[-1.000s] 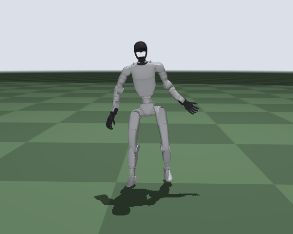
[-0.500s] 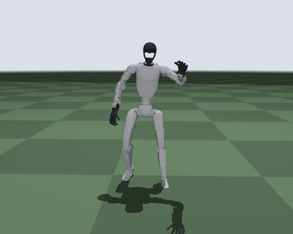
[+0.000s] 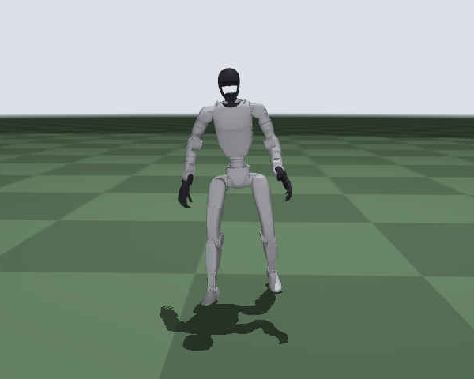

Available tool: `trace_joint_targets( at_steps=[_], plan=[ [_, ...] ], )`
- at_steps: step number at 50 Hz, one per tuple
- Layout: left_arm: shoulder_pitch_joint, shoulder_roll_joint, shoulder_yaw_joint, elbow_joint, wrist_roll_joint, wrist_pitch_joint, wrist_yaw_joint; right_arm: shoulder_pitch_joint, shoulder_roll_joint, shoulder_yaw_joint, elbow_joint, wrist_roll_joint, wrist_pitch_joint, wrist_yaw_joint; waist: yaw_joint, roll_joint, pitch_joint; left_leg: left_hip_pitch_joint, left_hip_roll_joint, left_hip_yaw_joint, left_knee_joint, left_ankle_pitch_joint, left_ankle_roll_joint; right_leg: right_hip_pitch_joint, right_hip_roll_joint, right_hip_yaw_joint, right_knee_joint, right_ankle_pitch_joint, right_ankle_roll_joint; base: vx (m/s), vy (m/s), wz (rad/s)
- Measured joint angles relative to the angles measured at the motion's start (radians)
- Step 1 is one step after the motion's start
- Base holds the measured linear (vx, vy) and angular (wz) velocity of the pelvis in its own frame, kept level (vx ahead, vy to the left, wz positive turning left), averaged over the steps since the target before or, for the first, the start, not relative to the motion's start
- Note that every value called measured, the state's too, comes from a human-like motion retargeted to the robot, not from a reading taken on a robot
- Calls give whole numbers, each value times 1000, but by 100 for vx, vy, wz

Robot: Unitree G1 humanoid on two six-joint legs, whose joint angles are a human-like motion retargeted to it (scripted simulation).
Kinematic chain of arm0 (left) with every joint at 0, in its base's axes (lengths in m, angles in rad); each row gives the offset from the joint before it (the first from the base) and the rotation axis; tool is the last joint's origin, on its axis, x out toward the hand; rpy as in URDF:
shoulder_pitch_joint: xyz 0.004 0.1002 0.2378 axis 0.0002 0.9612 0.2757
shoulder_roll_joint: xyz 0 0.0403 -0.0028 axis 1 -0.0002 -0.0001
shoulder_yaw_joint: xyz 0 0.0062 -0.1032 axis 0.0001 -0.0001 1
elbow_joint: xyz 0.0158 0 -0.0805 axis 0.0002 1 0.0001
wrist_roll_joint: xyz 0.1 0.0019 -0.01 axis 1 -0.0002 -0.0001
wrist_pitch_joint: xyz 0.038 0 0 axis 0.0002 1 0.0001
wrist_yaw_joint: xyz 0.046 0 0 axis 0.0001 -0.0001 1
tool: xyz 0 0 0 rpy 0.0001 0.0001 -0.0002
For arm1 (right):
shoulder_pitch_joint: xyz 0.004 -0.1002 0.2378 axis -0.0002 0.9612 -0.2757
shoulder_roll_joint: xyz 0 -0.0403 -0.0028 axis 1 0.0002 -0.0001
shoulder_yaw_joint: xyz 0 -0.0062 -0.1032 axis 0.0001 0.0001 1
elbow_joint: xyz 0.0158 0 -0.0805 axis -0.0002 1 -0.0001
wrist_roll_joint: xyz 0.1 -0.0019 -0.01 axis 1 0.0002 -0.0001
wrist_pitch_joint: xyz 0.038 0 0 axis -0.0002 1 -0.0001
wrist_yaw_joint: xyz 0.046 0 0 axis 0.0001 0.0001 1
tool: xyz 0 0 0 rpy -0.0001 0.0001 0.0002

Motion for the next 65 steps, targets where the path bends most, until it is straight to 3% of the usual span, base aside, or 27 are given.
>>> trace_joint_targets(
  at_steps=[3,8,12,15,20,25,30,35,37,41,45,48,51,55,60,62,65],
  plan=[
    [175,-97,185,-57,-364,-13,-85,-31,-3,-7,14,-35,33,12,52,-6,-16,-106,-8,-1,226,37,2,21,-11,19,37,-41,-11,44,-14,-34],
    [355,-184,460,-129,-837,-73,-149,-72,-31,-40,-75,-8,40,-42,139,-31,-48,-240,-23,48,408,-19,-4,73,-33,47,26,-76,11,41,-6,-30],
    [419,-157,637,-229,-1049,-156,-183,-119,-63,-55,-174,39,20,-82,196,-41,-62,-309,-20,70,380,-32,-24,106,-37,57,16,-98,33,37,0,-20],
    [433,-75,730,-322,-1079,-204,-204,-171,-87,-55,-231,45,12,-87,231,-44,-60,-322,-14,78,251,-40,-33,126,-35,63,13,-115,49,34,4,-19],
    [392,157,785,-480,-910,-264,-164,-250,-103,-39,-265,63,3,-89,291,-37,-44,-207,11,161,-199,8,-54,159,-19,80,26,-149,60,36,12,-31],
    [275,439,791,-642,-449,-251,-37,-251,-92,-12,-226,76,-25,-36,309,-28,-47,-70,0,147,-475,153,-92,233,7,69,34,-173,50,38,22,-9],
    [66,692,688,-770,215,-74,114,-203,-63,35,-177,16,-36,96,256,-59,-55,-33,-2,118,-422,86,-69,214,0,73,190,-158,-1,35,22,23],
    [-212,799,371,-790,619,94,24,-127,-49,72,-192,23,-46,255,162,-58,-68,21,24,89,-446,56,-69,47,17,74,551,-241,-65,30,17,30],
    [-364,730,181,-758,751,142,-63,-64,-18,39,-192,-39,-50,229,126,-53,-74,18,37,67,-405,19,-59,2,-1,13,645,-280,-89,28,10,56],
    [-635,625,-196,-498,828,184,-69,-24,-11,83,-153,30,-53,117,72,-40,-66,47,46,31,-458,38,-59,-99,-10,-51,695,-286,-131,25,5,45],
    [-794,412,-530,-87,932,191,-115,-3,12,127,-85,25,-51,129,17,-53,-65,61,37,3,-473,25,-56,-174,7,-46,606,-242,-104,27,-1,45],
    [-778,268,-643,199,957,167,-164,-13,23,143,-48,20,-48,170,-41,-68,-58,83,20,-10,-485,10,-61,-183,22,-37,426,-197,-55,31,-6,30],
    [-673,185,-598,355,876,132,-173,-14,24,114,-46,24,-51,174,-100,-89,-45,115,-12,-19,-479,-17,-66,-143,24,-27,199,-127,8,37,-11,30],
    [-466,138,-379,353,658,84,-72,-3,12,50,-81,51,-61,87,-141,-98,-22,119,-45,-29,-370,-68,-48,-52,20,16,-6,22,39,42,-17,14],
    [-130,50,-93,155,181,26,25,-12,1,44,-64,22,-32,-3,-80,-57,-14,-39,-16,-32,50,-6,-16,-7,26,40,38,-37,-25,44,-21,-34],
    [0,-3,3,95,-24,-3,3,-24,3,53,-36,-13,-11,10,-31,-53,-21,-112,-22,-45,213,45,-20,8,23,62,62,-63,-33,45,-17,-57],
    [177,-71,144,13,-303,-40,-41,-54,1,55,-2,-53,17,35,42,-60,-38,-205,-44,-45,395,34,-27,42,9,97,68,-90,-24,46,-10,-57]
  ],
)
